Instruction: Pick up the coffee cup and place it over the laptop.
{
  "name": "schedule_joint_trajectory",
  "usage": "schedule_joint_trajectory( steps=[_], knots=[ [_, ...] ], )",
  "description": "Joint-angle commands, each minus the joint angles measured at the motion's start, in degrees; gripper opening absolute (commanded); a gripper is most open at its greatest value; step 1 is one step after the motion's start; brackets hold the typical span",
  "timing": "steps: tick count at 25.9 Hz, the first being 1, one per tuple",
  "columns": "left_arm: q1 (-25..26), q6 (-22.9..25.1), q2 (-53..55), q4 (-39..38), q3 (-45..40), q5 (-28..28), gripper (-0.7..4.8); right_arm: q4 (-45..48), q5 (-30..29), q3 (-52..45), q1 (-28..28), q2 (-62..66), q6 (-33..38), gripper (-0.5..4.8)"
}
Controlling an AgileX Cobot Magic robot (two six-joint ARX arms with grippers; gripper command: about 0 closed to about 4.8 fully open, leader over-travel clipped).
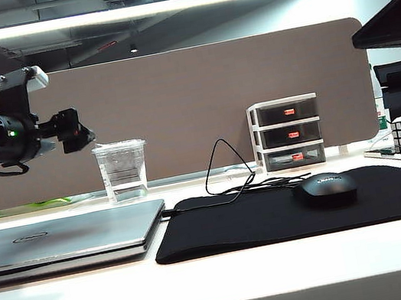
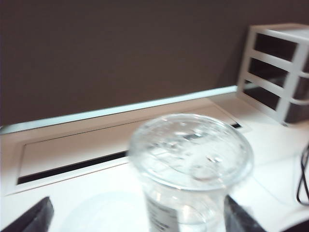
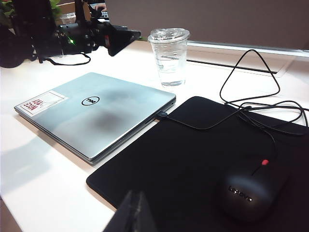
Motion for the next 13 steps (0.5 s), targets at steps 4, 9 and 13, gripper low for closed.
schedule_joint_trajectory(
  steps=[4, 9, 13],
  knots=[
    [3.4, -0.5, 4.7, -2.8, 0.0, 8.5, 4.79, 0.3, -0.1, 0.3, 0.0, 0.0, -0.2, -0.05],
    [3.7, -0.2, 5.8, 1.4, 0.3, 8.6, 4.79, -0.8, 0.0, 0.3, 0.0, 0.2, -0.2, -0.05],
    [3.1, -0.5, 5.8, 1.6, 0.3, 8.6, 4.79, -0.7, -0.1, 0.3, 0.0, 0.2, -0.2, -0.05]
  ],
)
